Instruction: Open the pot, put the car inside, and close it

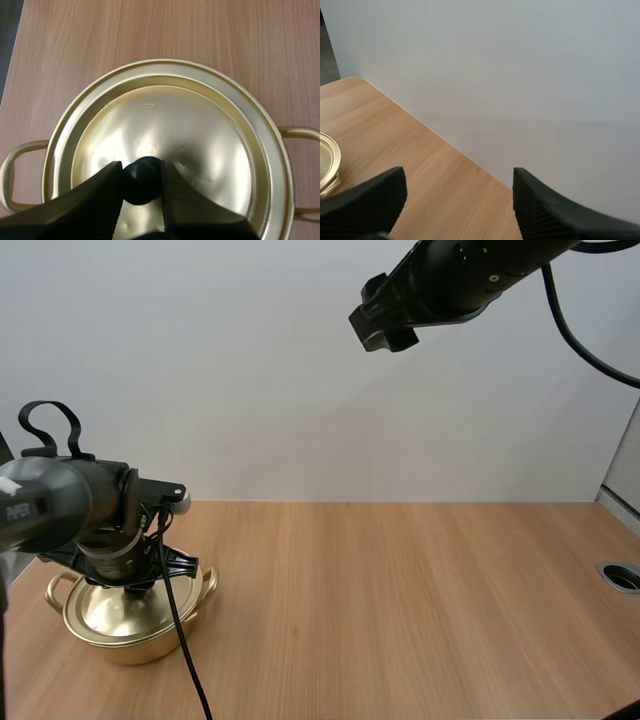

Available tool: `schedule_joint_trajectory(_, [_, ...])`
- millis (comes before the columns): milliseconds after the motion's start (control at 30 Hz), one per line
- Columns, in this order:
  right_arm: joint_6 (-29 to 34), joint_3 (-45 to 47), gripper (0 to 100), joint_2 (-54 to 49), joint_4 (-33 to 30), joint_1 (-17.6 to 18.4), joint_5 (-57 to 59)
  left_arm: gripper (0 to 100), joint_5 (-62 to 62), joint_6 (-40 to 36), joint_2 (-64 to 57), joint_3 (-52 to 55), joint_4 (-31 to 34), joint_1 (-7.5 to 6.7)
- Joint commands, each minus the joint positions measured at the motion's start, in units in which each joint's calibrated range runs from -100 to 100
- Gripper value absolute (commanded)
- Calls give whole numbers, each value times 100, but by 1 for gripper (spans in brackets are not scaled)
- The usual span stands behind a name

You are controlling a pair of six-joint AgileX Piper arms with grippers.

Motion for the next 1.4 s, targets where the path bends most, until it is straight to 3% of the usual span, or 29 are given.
schedule_joint_trajectory(0, [-1, 2, 100, -2, -1, -4, 5, 0, 60, 0, 81, 7, -8, -4])
schedule_joint_trajectory(167, [-1, 2, 100, -2, -1, -4, 5, 0, -149, -163, 113, 7, 24, 4])
schedule_joint_trajectory(300, [-1, 2, 100, -2, -1, -4, 5, 17, -274, -163, 113, -6, 153, 4])
schedule_joint_trajectory(433, [-1, 2, 100, -2, 43, -4, 5, 49, -597, -163, 100, -17, 687, 4])
schedule_joint_trajectory(567, [-12, 2, 100, -2, 152, -4, 5, 93, -652, -163, 92, -17, 1182, 4])
schedule_joint_trajectory(600, [-19, 2, 100, -2, 184, -4, 5, 100, -652, -163, 92, -17, 1236, 4])
schedule_joint_trajectory(933, [-31, 2, 100, -2, 240, -4, 5, 100, -726, -390, 92, -68, 1394, 4])
schedule_joint_trajectory(1133, [-31, 2, 100, -2, 251, -4, 5, 99, 25, -495, -116, -792, 1446, 4])
schedule_joint_trajectory(1200, [-31, 2, 100, -2, 251, -4, 5, 83, 138, -495, -308, -1122, 1446, 4])
schedule_joint_trajectory(1267, [-31, 2, 100, -2, 251, -4, 5, 52, 173, -565, -593, -1410, 1446, 4])
schedule_joint_trajectory(1333, [-31, 2, 100, -2, 251, -4, 5, 4, 173, -867, -928, -1682, 1458, 4])
schedule_joint_trajectory(1367, [-31, 2, 100, -2, 251, -4, 5, 0, 71, -979, -1059, -1768, 1458, 4])
